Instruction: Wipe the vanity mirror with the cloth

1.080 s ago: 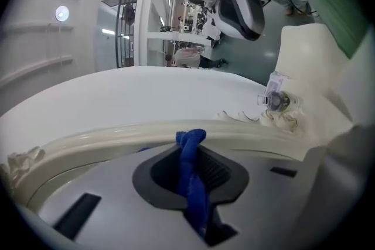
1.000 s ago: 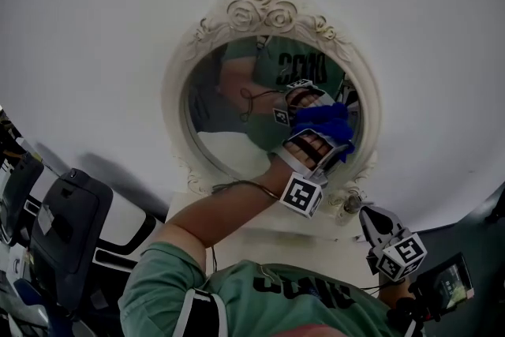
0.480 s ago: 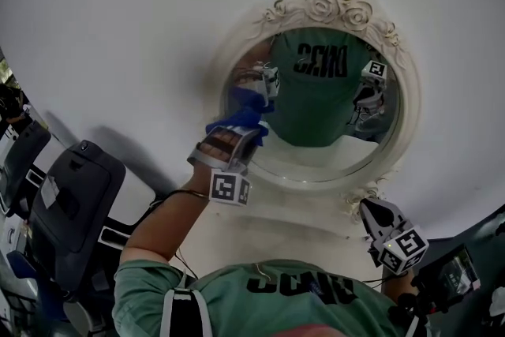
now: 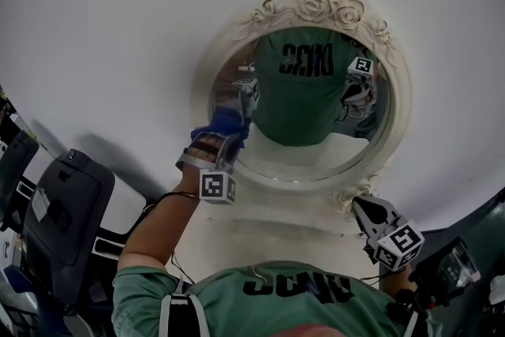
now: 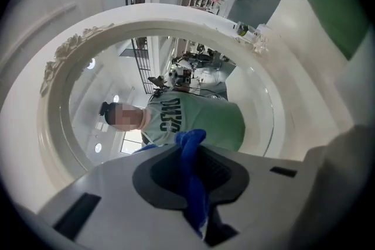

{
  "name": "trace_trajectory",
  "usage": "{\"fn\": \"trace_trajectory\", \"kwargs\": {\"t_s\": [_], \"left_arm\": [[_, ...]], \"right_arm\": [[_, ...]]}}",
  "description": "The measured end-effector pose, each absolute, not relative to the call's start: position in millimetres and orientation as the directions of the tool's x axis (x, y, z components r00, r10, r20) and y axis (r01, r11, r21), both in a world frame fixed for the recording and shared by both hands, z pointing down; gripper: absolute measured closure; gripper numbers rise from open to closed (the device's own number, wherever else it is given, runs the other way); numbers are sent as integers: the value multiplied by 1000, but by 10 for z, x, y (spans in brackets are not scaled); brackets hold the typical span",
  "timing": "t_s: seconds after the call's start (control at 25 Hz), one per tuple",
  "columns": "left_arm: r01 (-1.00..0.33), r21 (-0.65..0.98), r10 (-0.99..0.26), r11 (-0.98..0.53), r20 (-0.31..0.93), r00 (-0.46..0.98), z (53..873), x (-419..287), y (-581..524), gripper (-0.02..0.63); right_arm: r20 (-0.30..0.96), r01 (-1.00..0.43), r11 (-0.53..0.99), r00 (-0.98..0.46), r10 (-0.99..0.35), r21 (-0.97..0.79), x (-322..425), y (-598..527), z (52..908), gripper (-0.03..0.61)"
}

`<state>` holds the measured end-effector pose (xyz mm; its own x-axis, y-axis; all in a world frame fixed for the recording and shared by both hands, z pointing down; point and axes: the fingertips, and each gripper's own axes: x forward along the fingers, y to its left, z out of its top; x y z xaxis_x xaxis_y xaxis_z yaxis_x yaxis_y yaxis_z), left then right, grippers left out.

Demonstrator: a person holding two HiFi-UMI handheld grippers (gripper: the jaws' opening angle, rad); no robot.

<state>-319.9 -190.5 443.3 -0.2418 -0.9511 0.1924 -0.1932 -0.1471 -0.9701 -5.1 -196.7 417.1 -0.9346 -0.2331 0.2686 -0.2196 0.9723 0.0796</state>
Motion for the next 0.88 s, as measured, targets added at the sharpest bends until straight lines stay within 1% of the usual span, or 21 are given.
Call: {"fn": "trace_trajectory", "kwargs": {"t_s": [0.2,0.36,0.6,0.72,0.88], "left_arm": [[-140,-977,-962,-161,187,-198,4451,-2972,-2085,554],[-112,-982,-977,-155,169,-130,4360,-2575,-2303,554],[-79,-982,-984,-171,166,66,4263,-1432,-2825,554],[-33,-982,-970,-185,177,169,4281,-806,-3110,554],[27,-980,-944,-198,198,265,4287,-156,-3405,554]], "right_arm": [[261,-247,967,-931,-255,63,61,-2064,4238,566],[244,-253,966,-935,-258,52,126,-2148,4303,566],[209,-288,957,-935,-285,19,326,-2257,4390,566],[197,-318,948,-929,-312,0,474,-2324,4436,566],[170,-354,935,-923,-346,-17,687,-2438,4503,566]]}}
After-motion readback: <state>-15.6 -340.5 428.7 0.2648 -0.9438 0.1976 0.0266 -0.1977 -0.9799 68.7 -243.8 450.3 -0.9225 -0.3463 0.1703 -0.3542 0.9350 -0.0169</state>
